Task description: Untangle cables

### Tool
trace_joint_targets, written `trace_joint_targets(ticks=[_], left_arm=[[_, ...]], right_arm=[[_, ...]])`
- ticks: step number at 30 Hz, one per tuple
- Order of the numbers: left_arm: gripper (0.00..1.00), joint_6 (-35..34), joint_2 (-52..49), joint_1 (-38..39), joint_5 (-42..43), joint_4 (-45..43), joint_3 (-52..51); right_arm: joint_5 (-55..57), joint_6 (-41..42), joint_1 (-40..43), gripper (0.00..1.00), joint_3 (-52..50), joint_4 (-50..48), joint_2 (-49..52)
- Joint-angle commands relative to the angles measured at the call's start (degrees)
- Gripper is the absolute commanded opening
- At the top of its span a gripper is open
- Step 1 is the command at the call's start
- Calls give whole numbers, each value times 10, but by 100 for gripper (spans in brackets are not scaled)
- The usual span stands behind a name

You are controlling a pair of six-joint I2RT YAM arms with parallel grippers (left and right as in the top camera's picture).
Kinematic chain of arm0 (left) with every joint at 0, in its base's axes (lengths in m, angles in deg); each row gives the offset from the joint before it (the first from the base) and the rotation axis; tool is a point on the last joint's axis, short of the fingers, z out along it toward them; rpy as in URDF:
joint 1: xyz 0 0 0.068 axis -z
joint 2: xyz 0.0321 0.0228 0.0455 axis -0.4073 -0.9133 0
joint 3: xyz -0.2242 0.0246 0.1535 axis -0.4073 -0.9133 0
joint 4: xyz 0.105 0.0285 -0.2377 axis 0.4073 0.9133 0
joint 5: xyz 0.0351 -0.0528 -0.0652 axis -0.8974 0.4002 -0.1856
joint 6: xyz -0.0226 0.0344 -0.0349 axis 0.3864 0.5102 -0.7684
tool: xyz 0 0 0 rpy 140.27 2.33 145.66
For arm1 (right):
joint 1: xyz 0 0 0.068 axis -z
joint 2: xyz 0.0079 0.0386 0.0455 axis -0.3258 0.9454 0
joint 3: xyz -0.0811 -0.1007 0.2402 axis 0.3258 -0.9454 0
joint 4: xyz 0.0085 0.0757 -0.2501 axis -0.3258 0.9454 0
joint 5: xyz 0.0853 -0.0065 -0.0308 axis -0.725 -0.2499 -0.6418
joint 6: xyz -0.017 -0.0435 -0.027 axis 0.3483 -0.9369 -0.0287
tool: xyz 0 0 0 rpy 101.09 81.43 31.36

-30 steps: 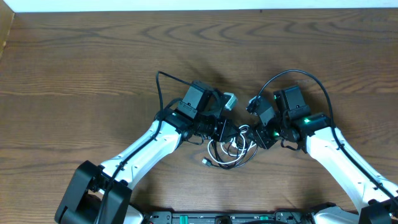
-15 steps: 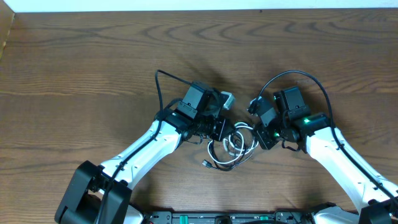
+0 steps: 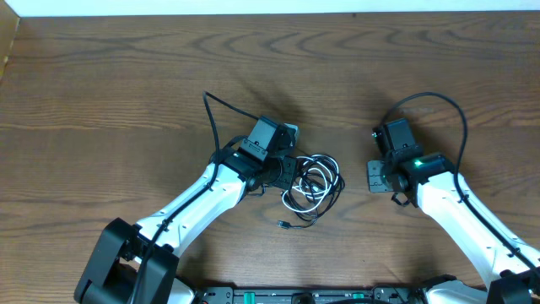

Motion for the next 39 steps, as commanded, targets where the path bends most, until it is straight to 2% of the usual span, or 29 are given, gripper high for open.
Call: trace_joint_targets(ticks=[1, 3, 5, 7, 8, 11, 20, 29, 31, 35, 36, 38, 39], left_arm=[[7, 4, 14, -2, -10, 2, 4], [7, 5, 14, -2, 20, -2, 4], [7, 15, 14, -2, 59, -14, 4], [7, 39, 15, -2, 107, -32, 4], [7, 51, 15, -2, 136, -44, 4], [8, 64, 21, -2, 191, -70, 4], [7, 63, 79, -2, 229, -75, 4], [7, 59, 115, -2, 228, -72, 4], [7, 59, 112, -2, 210, -64, 4], [8, 59, 104, -2, 109, -34, 4], [9, 59, 103, -2, 88, -29, 4], [29, 59, 96, -2, 61, -24, 4], [35, 59, 90, -2, 60, -24, 4]], right_arm=[[48, 108, 12, 1, -2, 4, -2], [7, 88, 12, 2, -2, -19, -2], [-77, 12, 11, 6, -2, -50, -2], [-193, -78, 11, 19, -2, -78, -2], [-239, -108, 11, 30, -2, -87, -2], [-317, -157, 11, 41, -2, -99, -2], [-315, -211, 11, 43, -2, -99, -2], [-323, -211, 10, 44, -3, -99, -2], [-319, -211, 11, 45, -3, -99, -2], [-295, -209, 11, 47, -3, -98, -2], [-291, -207, 11, 47, -3, -98, -2], [-289, -206, 11, 47, -3, -98, -2], [-289, -206, 11, 47, -3, -98, -2]])
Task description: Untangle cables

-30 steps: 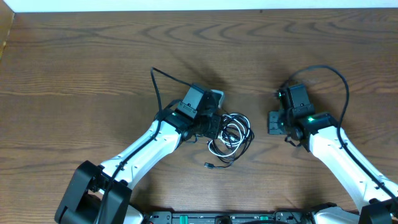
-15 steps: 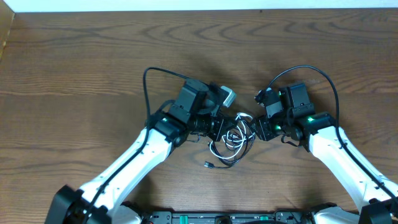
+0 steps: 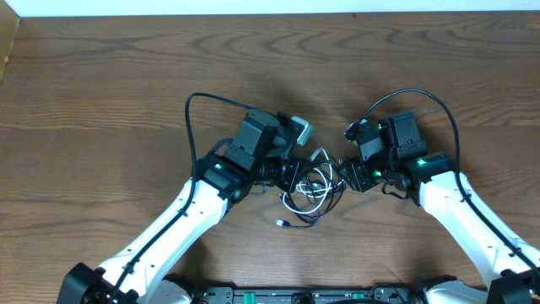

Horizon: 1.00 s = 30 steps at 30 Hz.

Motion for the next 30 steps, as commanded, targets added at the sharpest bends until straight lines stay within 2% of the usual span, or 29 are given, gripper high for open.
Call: trace_joint_targets(ticks=[1, 11, 30], left_arm=[[38, 5, -19, -2, -59, 3, 3], [59, 5, -83, -2, -59, -17, 3], [61, 5, -208, -2, -79, -151, 3]], right_arm=[[9, -3, 0, 47, -3, 0, -2], [8, -2, 0, 48, -3, 2, -2], [8, 2, 0, 47, -3, 4, -2]])
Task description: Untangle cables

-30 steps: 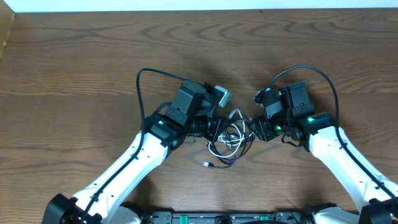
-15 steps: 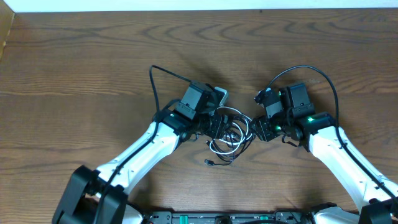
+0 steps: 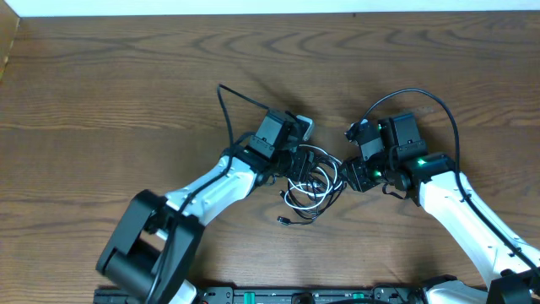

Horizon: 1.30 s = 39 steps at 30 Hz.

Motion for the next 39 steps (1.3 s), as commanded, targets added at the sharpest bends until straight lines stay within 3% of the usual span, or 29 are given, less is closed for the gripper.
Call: trace_joint_targets(ticks=[1, 6, 12, 18, 24, 33, 39], left_arm=[[61, 5, -19, -2, -8, -15, 4], [59, -12, -45, -2, -8, -27, 4], [42, -32, -60, -1, 14, -27, 4], [40, -31, -64, 22, 26, -27, 3], [8, -32, -64, 27, 24, -27, 4], [8, -32, -12, 27, 101, -15, 4], [8, -31, 48, 27, 119, 40, 4]], right_arm=[[1, 2, 0, 48, -3, 1, -2], [1, 2, 0, 47, -3, 1, -2], [1, 2, 0, 47, -3, 1, -2], [1, 2, 0, 48, -3, 1, -2], [1, 1, 0, 48, -3, 7, -2], [-2, 1, 0, 47, -3, 8, -2], [-2, -32, 0, 47, -3, 17, -2]])
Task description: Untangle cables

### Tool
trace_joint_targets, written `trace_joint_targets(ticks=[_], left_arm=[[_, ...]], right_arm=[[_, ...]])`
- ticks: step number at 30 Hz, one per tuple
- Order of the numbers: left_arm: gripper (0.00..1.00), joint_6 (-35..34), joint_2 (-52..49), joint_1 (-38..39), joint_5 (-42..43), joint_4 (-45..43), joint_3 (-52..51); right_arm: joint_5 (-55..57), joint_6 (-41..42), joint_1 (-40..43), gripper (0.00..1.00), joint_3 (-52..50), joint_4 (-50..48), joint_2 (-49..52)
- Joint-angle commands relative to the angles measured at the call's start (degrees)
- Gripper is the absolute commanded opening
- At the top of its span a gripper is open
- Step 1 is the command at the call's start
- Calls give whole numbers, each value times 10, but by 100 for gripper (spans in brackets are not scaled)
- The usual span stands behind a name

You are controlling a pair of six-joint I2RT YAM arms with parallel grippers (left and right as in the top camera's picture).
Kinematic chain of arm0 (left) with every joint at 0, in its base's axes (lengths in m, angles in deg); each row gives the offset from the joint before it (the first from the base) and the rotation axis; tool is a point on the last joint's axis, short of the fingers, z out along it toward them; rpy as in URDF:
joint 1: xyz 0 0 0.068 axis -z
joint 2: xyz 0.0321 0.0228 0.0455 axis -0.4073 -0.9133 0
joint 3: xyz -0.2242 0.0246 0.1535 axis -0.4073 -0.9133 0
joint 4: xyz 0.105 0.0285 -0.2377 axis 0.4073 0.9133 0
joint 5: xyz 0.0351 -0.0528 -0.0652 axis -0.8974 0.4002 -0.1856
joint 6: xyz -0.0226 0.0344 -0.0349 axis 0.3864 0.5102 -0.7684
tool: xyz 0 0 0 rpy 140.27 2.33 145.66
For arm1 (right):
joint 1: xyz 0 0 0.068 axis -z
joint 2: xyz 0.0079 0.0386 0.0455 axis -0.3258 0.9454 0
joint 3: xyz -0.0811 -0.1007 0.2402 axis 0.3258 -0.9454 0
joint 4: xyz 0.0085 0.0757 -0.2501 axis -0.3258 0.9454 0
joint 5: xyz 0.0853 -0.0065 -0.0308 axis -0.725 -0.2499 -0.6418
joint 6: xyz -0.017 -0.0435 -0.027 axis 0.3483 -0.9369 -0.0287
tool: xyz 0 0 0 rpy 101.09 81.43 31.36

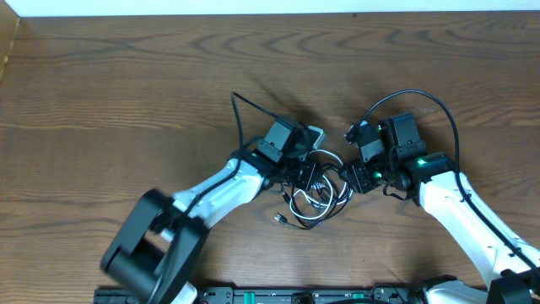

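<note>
A small tangle of thin black and white cables (316, 192) lies on the wooden table (126, 84) at centre. One loose plug end (278, 219) sticks out at its lower left. My left gripper (305, 167) reaches in from the left, its fingers in the upper left loops and closed on a strand. My right gripper (344, 176) presses against the tangle's right edge, shut on a loop there. The fingertips of both are largely hidden under the wrists.
The left arm's own black cable (245, 114) arcs up behind its wrist. The right arm's cable (430, 101) loops over its wrist. A pale wall edge (270, 7) runs along the table's far side.
My left gripper has shifted a little right and down, deeper into the tangle. The loops have spread toward the lower right and the plug end has moved slightly up. The right arm has not moved.
At first my left gripper sat at the tangle's left side and my right gripper was off to the right, apart from it. The right gripper then stood at the tangle's right edge and has stayed there. The left gripper moved right in steps, reshaping the loops.
</note>
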Motion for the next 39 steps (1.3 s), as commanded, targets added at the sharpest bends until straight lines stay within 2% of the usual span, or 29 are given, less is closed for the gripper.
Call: trace_joint_targets(ticks=[1, 12, 20, 30, 35, 36, 39], left_arm=[[8, 4, 37, -1, 25, 19, 4], [8, 3, 53, -1, 26, 38, 4], [8, 3, 53, -1, 62, 37, 4], [8, 4, 53, -1, 82, 36, 4], [8, 3, 53, -1, 81, 36, 4], [7, 3, 53, -1, 81, 36, 4], [7, 3, 53, -1, 81, 37, 4]], right_arm=[[-2, -25, 0, 47, -3, 3, -2], [-32, -36, 0, 47, -3, 11, -2], [-31, -36, 0, 47, -3, 12, -2], [-32, -36, 0, 32, -25, 9, -2], [-32, -35, 0, 30, -45, 0, -2], [-32, -35, 0, 27, -48, -3, -2], [-31, -35, 0, 2, -49, -10, -2]])
